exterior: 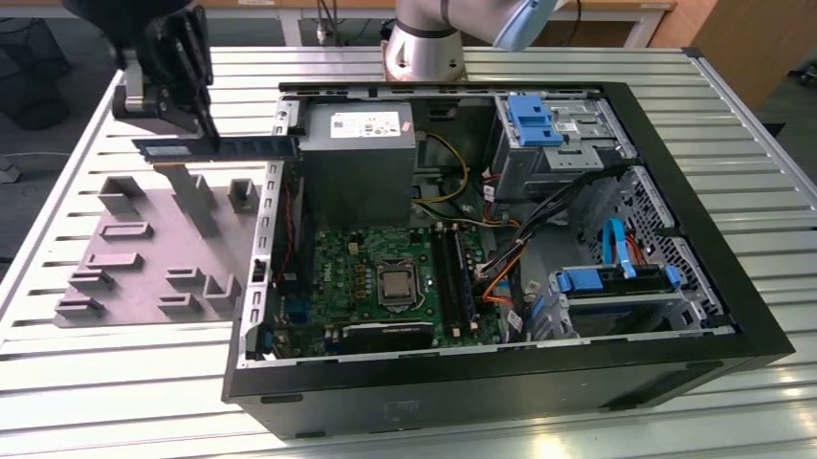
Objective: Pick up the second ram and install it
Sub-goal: 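Pick up the second ram and move it above second insertion slot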
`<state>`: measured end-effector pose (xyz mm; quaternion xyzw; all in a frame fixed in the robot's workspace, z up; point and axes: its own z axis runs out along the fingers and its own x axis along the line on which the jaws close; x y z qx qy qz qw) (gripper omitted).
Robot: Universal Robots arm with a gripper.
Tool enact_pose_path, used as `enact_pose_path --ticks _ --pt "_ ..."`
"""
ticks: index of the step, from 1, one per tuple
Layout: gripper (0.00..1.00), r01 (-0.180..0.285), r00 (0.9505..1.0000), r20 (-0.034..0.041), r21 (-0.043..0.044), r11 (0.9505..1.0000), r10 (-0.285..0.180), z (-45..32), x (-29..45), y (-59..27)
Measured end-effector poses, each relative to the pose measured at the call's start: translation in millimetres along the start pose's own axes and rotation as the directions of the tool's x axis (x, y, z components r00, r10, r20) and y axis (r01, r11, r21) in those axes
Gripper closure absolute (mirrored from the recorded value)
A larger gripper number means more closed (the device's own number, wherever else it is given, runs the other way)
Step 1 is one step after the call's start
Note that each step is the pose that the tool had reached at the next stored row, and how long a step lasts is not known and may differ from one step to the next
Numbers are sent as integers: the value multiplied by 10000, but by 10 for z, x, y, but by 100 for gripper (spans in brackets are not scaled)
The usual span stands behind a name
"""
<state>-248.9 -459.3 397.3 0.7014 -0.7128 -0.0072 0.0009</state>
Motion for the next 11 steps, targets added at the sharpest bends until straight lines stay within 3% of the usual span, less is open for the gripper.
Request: enact_pose_path --ticks 11 --pt "86 0 10000 0 -3 10000 0 -3 -5 -318"
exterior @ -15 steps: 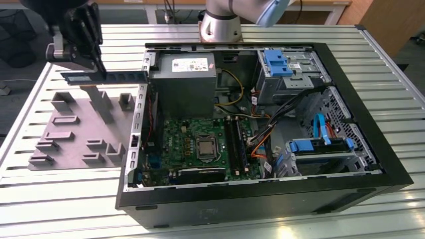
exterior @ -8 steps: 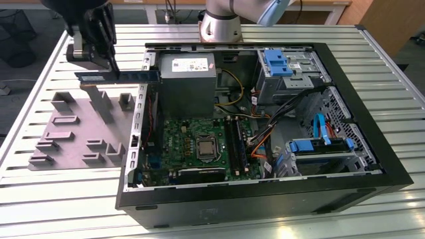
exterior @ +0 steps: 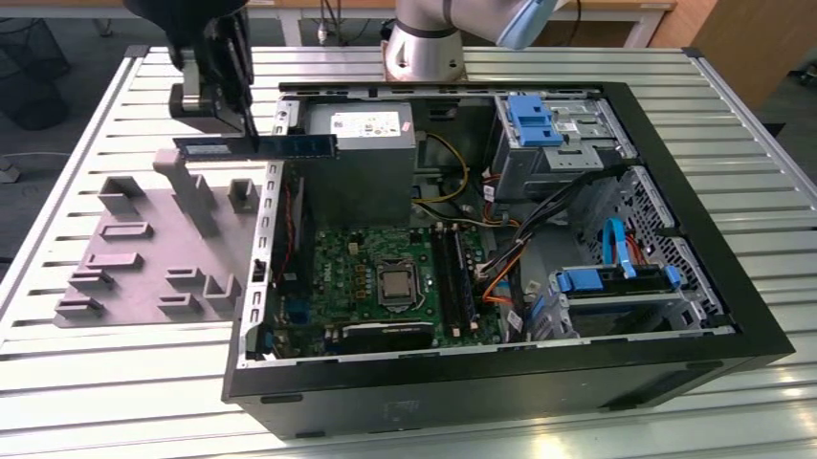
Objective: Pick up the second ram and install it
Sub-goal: 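Pick up the second ram and move it above second insertion slot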
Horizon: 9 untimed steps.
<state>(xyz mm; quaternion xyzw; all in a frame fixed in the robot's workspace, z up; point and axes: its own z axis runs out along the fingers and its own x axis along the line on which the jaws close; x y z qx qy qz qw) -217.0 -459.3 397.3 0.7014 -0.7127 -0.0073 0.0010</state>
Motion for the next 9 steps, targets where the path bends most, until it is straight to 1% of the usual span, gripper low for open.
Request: enact_pose_path --ticks 5,9 --pt "86 0 10000 -2 -2 10000 0 -2 -2 -152" --pt "86 -1 10000 0 -2 10000 1 -3 -5 -290"
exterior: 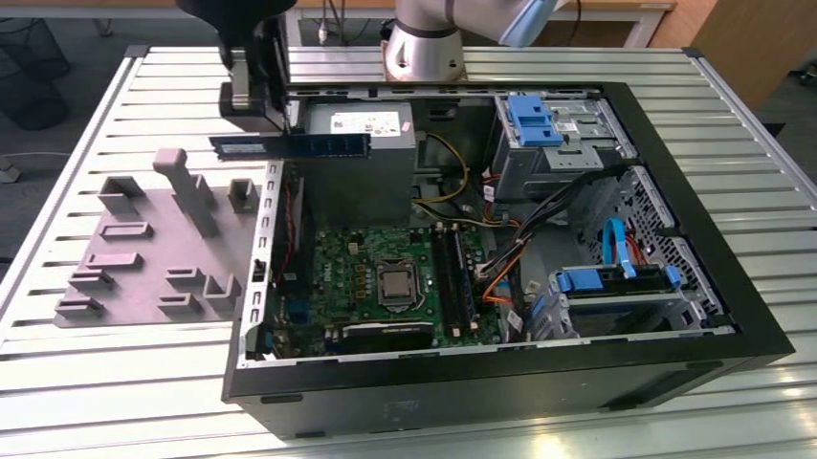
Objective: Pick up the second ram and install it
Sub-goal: 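Pick up the second ram and move it above second insertion slot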
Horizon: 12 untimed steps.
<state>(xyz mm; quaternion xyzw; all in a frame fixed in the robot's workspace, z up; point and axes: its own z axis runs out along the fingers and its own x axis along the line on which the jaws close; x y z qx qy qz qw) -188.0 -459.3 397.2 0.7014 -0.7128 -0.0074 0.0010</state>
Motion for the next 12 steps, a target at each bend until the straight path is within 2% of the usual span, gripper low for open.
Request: enact_pose_path --ticks 12 --pt "86 1 10000 -1 -4 10000 -1 -5 -6 -400"
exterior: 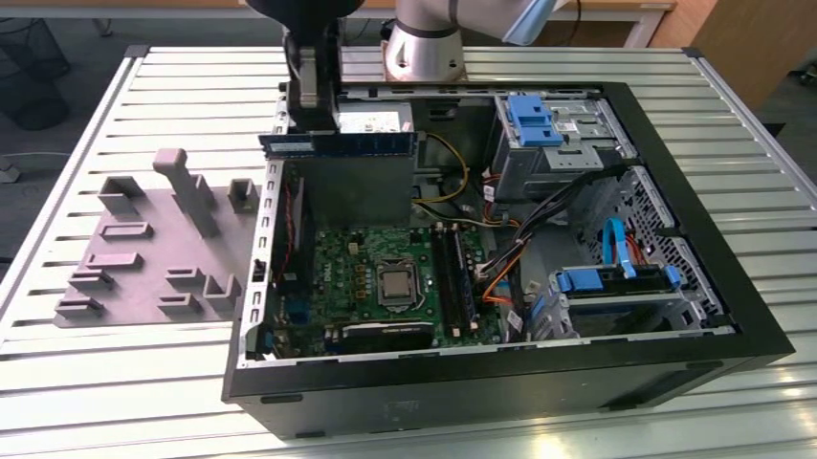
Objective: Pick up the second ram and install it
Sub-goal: 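Pick up the second ram and move it above second insertion slot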
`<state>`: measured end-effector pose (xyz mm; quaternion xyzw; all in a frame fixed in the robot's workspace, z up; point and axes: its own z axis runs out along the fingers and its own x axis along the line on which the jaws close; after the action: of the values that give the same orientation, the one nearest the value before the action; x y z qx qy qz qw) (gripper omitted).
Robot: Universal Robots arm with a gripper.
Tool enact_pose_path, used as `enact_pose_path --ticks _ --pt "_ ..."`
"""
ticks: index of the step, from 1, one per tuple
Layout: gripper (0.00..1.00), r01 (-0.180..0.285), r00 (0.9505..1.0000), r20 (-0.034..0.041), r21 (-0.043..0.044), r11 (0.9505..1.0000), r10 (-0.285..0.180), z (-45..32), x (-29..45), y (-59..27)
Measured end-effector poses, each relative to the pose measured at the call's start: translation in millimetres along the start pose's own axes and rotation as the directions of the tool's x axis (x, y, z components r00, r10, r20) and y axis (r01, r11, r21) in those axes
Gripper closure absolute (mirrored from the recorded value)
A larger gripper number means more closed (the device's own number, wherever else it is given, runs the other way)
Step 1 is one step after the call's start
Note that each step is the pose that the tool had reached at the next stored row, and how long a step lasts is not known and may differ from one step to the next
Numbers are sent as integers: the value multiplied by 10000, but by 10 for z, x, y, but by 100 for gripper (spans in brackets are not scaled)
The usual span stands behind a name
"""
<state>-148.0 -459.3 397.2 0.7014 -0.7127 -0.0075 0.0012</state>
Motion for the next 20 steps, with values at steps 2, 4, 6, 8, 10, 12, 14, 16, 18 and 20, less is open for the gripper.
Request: enact_pose_path --ticks 2,4,6,8,10,12,14,16,18,20 --pt "86 0 10000 0 -1 10000 0 -1 -1 -60" --pt "86 -2 10000 1 0 10000 2 -1 -2 -114" --pt "86 0 10000 0 -1 10000 0 -2 -3 -171" --pt "86 -1 10000 0 -1 10000 1 -3 -4 -228" --pt "86 -1 10000 0 -1 10000 1 -3 -5 -286" --pt "86 0 10000 0 -2 10000 0 -4 -6 -346" --pt "86 -2 10000 0 -2 10000 2 -5 -7 -409" --pt "86 -1 10000 0 -2 10000 1 -5 -8 -471" --pt "86 0 10000 0 -3 10000 0 -6 -8 -518" --pt "86 0 10000 0 -3 10000 0 -6 -8 -524"
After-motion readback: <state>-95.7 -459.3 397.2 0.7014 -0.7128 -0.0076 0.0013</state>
